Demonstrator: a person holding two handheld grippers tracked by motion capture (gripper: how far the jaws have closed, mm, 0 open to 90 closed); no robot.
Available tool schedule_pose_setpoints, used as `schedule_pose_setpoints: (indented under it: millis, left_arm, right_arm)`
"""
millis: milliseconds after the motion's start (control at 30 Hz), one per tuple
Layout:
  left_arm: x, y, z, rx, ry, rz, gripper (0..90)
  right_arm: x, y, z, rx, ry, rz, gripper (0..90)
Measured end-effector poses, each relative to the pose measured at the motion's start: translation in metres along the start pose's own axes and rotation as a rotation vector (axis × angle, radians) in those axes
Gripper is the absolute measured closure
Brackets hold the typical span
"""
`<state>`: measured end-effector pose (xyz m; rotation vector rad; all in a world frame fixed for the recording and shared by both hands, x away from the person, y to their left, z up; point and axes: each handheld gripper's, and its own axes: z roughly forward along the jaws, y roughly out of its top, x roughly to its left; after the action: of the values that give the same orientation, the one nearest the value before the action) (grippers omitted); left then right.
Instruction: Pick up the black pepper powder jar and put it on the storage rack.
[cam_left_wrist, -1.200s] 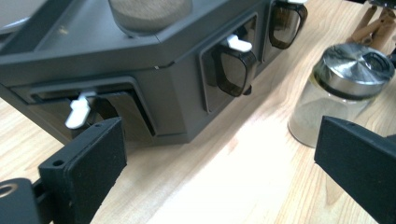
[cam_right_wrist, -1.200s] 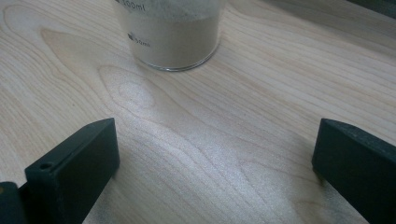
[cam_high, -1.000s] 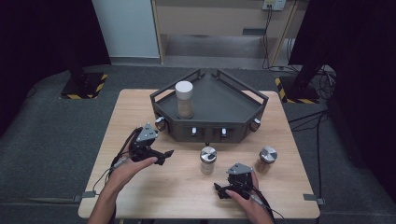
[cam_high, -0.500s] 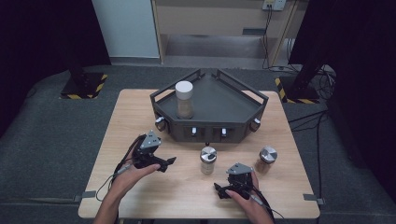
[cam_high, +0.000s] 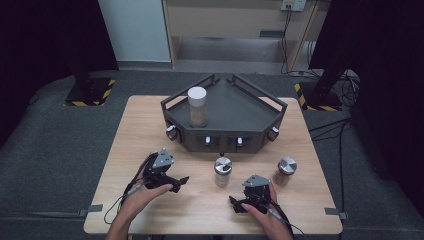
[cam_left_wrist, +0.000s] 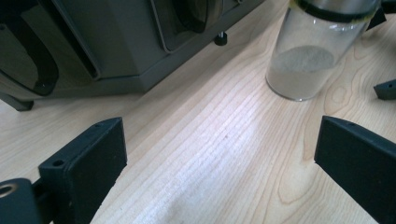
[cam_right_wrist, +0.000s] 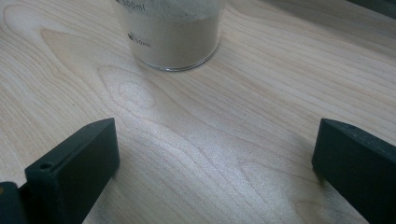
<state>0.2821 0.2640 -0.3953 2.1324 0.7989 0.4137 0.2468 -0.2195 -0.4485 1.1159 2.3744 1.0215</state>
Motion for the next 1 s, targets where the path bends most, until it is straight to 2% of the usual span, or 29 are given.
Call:
schedule_pose_setpoints:
  millis: [367,633,767,867,1000]
  left_arm:
    - [-0.009,-0.018,-0.003,0.024,0.004,-0.025,1.1]
    - [-0.018,-0.03,-0.006,0.049,0.028,-0.04,1.2]
    - [-0.02,-0.031,-0.007,0.061,0.038,-0.041,1.2]
    - [-0.021,-0.031,-0.006,0.074,0.046,-0.057,1.2]
    - [-0.023,-0.031,-0.004,0.103,0.072,-0.062,1.2]
  right_arm:
    - [0.0,0.0,0.0,0.0,0.0,0.0,0.8]
    - [0.001,0.0,0.0,0.001,-0.004,0.004,0.8]
    - [0.001,0.0,0.0,0.001,-0.004,0.004,0.8]
    - [0.001,0.0,0.0,0.0,-0.004,0.004,0.8]
    - [0.001,0.0,0.0,0.001,-0.004,0.004,0.8]
